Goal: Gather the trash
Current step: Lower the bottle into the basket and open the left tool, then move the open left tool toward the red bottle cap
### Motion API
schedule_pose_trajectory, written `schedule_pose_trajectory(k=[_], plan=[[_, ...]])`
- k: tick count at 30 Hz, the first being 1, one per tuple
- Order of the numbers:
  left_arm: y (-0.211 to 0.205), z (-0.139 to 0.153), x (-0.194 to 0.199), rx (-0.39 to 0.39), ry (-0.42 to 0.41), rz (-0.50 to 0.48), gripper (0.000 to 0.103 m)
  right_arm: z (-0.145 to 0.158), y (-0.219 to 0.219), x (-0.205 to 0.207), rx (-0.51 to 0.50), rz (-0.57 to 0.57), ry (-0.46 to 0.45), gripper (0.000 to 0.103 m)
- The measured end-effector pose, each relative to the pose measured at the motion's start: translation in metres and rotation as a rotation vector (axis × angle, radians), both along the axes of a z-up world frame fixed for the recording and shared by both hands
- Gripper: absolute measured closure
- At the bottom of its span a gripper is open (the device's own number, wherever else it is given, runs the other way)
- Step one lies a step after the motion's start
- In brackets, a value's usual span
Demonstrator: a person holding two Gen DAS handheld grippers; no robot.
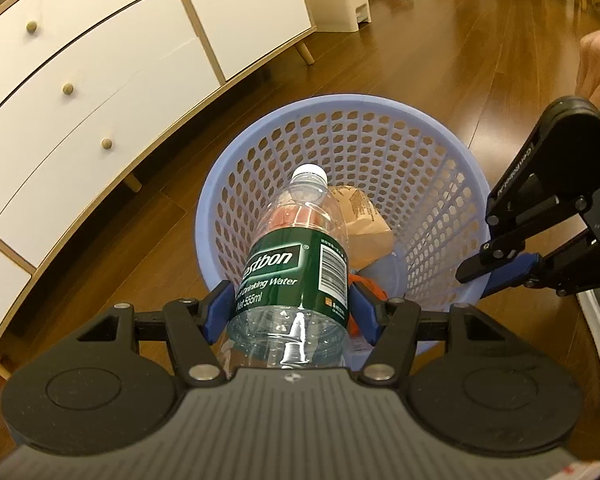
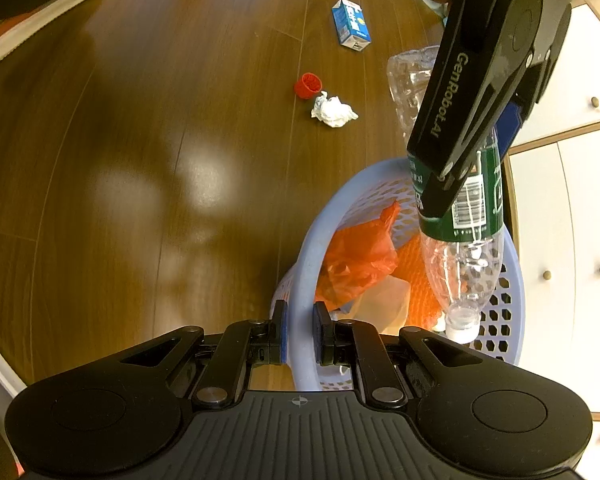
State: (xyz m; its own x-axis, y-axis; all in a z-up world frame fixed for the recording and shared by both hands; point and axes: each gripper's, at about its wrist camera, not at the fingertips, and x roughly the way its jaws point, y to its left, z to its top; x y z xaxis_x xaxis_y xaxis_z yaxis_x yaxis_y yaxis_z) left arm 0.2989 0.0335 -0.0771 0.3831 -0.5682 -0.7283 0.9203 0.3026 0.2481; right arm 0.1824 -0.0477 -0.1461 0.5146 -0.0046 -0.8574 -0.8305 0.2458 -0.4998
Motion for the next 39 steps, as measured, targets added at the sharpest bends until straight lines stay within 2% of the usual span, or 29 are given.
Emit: schedule_pose_trajectory(k=[4, 10, 12, 20, 27, 32, 39], plan=[[-0.006, 0.000, -0.004, 0.004, -0.032, -0.022, 0.044, 0.000, 0.000, 0.001, 0.001, 0.001, 0.000, 0.094], [-0.017, 0.005, -0.006, 0.003, -0.128, -0.030, 0.041, 0.000, 0.000, 0.001, 0.002, 0.002, 0.000, 0.094], [-0.018, 0.006, -0.009, 0.000, -0.174, -0.033, 0.036, 0.000, 0.000, 0.001, 0.003, 0.000, -0.001, 0.094], [-0.005, 0.018, -0.002, -0.038, -0.204, 0.005, 0.035, 0.001, 0.001, 0.001, 0.002, 0.004, 0.003, 0.094], [0.029, 0.031, 0.017, -0.066, -0.215, 0.116, 0.035, 0.003, 0.001, 0.005, 0.005, -0.015, 0.002, 0.094], [0.066, 0.035, 0.035, -0.081, -0.191, 0.217, 0.035, 0.003, 0.003, 0.007, 0.006, -0.028, 0.000, 0.094], [0.147, 0.003, 0.076, -0.050, -0.075, 0.437, 0.035, 0.004, 0.004, 0.013, 0.015, -0.040, 0.002, 0.094]])
